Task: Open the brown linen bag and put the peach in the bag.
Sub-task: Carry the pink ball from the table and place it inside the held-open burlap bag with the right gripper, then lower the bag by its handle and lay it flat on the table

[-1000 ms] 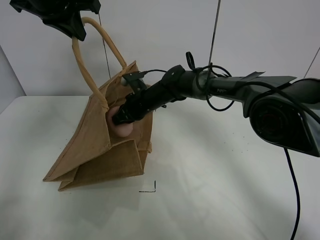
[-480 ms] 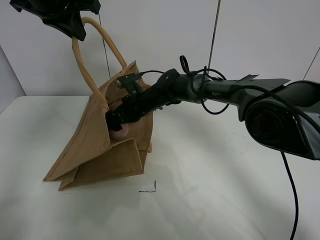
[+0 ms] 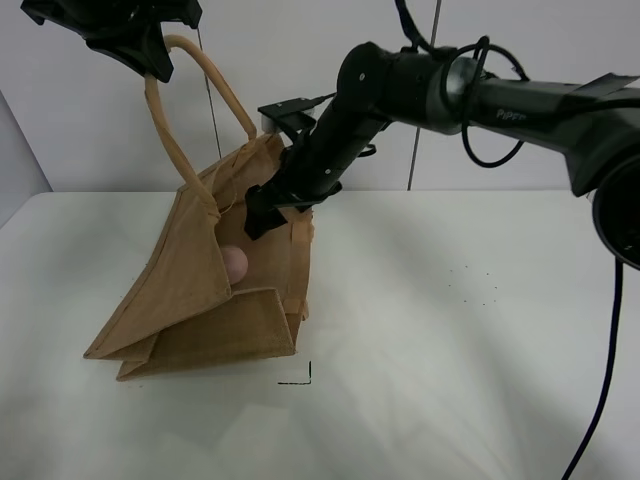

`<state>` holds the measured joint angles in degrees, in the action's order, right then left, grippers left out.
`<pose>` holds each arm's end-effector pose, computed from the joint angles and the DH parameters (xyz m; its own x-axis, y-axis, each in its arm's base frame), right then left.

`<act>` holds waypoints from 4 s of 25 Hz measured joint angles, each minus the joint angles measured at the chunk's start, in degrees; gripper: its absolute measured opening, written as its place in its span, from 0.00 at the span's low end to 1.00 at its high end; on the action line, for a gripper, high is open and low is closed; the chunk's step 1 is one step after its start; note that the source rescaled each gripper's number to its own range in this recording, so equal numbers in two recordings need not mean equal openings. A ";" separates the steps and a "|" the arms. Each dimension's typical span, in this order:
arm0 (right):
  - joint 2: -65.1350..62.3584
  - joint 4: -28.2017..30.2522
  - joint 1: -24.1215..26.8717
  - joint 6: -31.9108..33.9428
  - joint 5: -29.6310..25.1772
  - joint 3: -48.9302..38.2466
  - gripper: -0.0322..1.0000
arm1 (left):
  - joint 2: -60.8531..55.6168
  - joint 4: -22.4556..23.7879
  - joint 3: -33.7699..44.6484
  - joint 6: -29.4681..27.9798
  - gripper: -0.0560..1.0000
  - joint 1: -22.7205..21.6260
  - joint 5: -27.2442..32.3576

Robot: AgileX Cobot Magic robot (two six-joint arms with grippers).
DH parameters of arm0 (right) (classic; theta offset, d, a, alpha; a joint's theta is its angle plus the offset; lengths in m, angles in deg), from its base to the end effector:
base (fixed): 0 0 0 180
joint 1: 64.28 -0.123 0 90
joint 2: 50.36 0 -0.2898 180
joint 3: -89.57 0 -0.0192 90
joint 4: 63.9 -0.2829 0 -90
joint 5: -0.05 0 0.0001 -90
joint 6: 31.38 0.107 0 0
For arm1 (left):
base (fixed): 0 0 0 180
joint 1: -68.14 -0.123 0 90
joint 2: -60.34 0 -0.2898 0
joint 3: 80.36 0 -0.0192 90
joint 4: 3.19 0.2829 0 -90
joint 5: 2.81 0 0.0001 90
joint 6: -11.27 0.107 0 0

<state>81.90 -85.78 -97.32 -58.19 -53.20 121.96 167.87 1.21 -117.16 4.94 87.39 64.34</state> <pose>0.4237 0.3137 0.2185 -0.5663 -0.6302 -0.5312 -0.7931 0.5921 0.1429 0.3986 -0.1312 0.4317 -0.7202 0.1664 -0.6735 0.2268 0.9739 -0.0018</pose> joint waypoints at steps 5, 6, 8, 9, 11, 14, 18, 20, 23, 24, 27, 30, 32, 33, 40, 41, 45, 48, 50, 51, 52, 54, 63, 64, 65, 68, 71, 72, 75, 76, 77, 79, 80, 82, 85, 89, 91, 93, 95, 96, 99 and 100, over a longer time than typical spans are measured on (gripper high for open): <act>-1.01 9.41 0.41 11.50 -7.50 0.16 1.00 | 0.00 0.00 0.00 0.00 0.05 0.00 0.00; -0.83 10.00 0.67 12.63 -8.12 0.16 1.00 | 0.00 0.00 0.00 0.00 0.05 0.00 0.00; -0.75 10.44 1.59 14.34 -8.52 0.16 1.00 | 0.00 0.00 0.00 0.00 0.05 0.00 0.00; -0.62 10.44 2.36 14.96 -8.65 0.16 1.00 | 0.00 0.00 0.00 0.00 0.05 0.00 0.00; -0.21 10.84 4.53 16.20 -8.86 0.16 1.00 | 0.00 0.00 0.00 0.00 0.05 0.00 0.00; 0.30 11.58 8.96 17.36 -9.70 0.16 1.00 | 0.00 0.00 0.00 0.00 0.05 0.00 0.00; 0.81 14.06 16.42 17.71 -10.26 0.16 1.00 | 0.00 0.00 0.00 0.00 0.05 0.00 0.00; 0.81 15.54 19.99 17.80 -10.31 0.16 1.00 | 0.00 0.00 0.00 0.00 0.05 0.00 0.00; 0.81 17.08 24.97 17.96 -11.22 0.16 1.00 | 0.00 0.00 0.00 0.00 0.05 0.00 0.00; 0.81 17.24 26.52 18.02 -11.70 0.16 1.00 | 0.00 0.00 0.00 0.00 0.05 0.00 0.00; 0.81 17.44 30.11 18.14 -13.06 0.16 1.00 | 0.00 0.00 0.00 0.04 0.05 0.00 0.00; 0.81 17.44 32.29 18.20 -15.23 0.16 1.00 | 0.00 0.00 0.00 0.04 0.05 0.00 0.00; 0.81 17.44 33.33 18.26 -15.95 0.16 1.00 | 0.00 0.00 0.00 0.04 0.05 0.00 0.00; 0.81 17.44 33.70 18.38 -16.00 0.16 1.00 | 0.00 0.00 0.00 0.04 0.05 0.00 0.00; -6.44 17.86 34.40 19.13 -16.00 -8.56 1.00 | 0.00 0.00 0.00 0.04 0.05 0.00 0.00; -8.80 17.86 34.40 19.13 -16.00 -11.36 1.00 | 0.00 0.00 0.00 0.04 0.05 0.00 0.00; -20.13 17.86 34.34 19.28 -16.00 -24.47 1.00 | 0.00 0.00 0.00 0.04 0.05 0.00 0.00; -29.40 17.88 34.27 19.28 -16.00 -35.54 1.00 | 0.00 0.00 0.00 0.04 0.05 0.00 0.00; -36.22 17.88 34.27 19.28 -16.00 -42.89 1.00 | 0.00 0.00 0.00 0.04 0.05 0.00 0.00; -39.12 17.88 34.27 19.28 -16.00 -46.87 1.00 | 0.00 0.00 0.00 0.04 0.05 0.00 0.00; -42.77 17.88 34.27 19.28 -16.07 -50.88 1.00 | 0.00 0.00 0.00 0.04 0.05 0.00 0.00; -49.60 17.88 34.27 19.33 -16.07 -58.17 1.00 | 0.00 0.00 0.00 0.04 0.05 0.00 0.00; -85.22 17.88 34.27 19.97 -6.45 -80.91 1.00 | 0.00 0.00 0.00 0.04 0.05 0.00 0.00; -89.23 17.88 34.27 19.97 -5.83 -81.01 1.00 | 0.00 0.00 0.00 0.04 0.05 0.00 0.00; -92.33 17.88 34.27 19.97 -5.61 -81.01 1.00 | 0.00 0.00 0.00 0.04 0.05 0.00 0.00; -101.99 17.88 34.27 19.98 -5.61 -81.11 1.00 | 0.00 0.00 0.00 0.04 0.05 0.00 0.00; -108.87 18.44 34.27 21.16 -5.62 -81.27 1.00 | 0.00 0.00 0.00 0.04 0.05 0.00 0.00; -110.61 19.06 34.27 21.93 -5.67 -81.35 1.00 | 0.00 0.00 0.00 0.04 0.05 0.00 0.00; -116.04 20.27 34.27 23.39 -5.68 -81.47 1.00 | 0.00 0.00 0.00 0.04 0.05 0.00 0.00; -117.37 20.39 34.27 23.55 -5.68 -81.47 1.00 | 0.00 0.00 0.00 0.04 0.05 0.00 0.00; -118.87 20.45 34.27 23.63 -5.68 -81.47 1.00 | 0.00 0.00 0.00 0.04 0.05 0.00 0.00; -121.64 20.49 34.27 23.76 -5.68 -81.54 1.00 | 0.00 0.00 0.00 0.04 0.05 0.00 0.00; -123.15 20.49 34.27 23.78 -5.68 -81.54 1.00 | 0.00 0.00 0.00 0.04 0.05 0.00 0.00; -124.72 20.56 34.27 23.83 -5.68 -81.61 1.00 | 0.00 0.00 0.00 0.04 0.05 0.00 0.00; -124.74 20.67 34.09 23.83 -5.68 -81.61 1.00 | 0.06 0.00 0.00 0.04 0.05 0.00 0.00; -124.74 20.67 33.64 23.96 -5.68 -81.61 1.00 | 1.34 -0.80 0.50 0.04 0.05 0.00 0.00; -124.74 20.75 33.58 23.98 -5.68 -81.61 1.00 | 3.00 -1.98 1.92 0.04 0.05 0.00 -0.05; -124.74 20.75 33.58 23.98 -5.68 -81.61 1.00 | 5.36 -3.97 3.48 0.04 0.05 0.00 -0.29; -124.74 20.75 33.58 23.98 -5.68 -81.61 1.00 | 8.58 -5.47 5.22 0.04 0.05 0.00 -1.46; -124.74 20.75 33.58 23.98 -5.68 -81.61 1.00 | 10.07 -6.05 5.80 0.04 0.05 0.00 -2.42; -124.74 20.75 33.58 23.98 -5.68 -81.61 1.00 | 15.26 -6.91 6.76 0.35 0.05 0.00 -5.06; -124.74 20.75 33.58 24.03 -5.68 -81.61 1.00 | 17.09 -7.08 6.83 0.70 0.06 0.00 -5.94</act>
<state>-42.84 -65.04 -63.75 -34.16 -58.88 40.35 184.96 -5.87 -110.34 5.64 87.39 58.40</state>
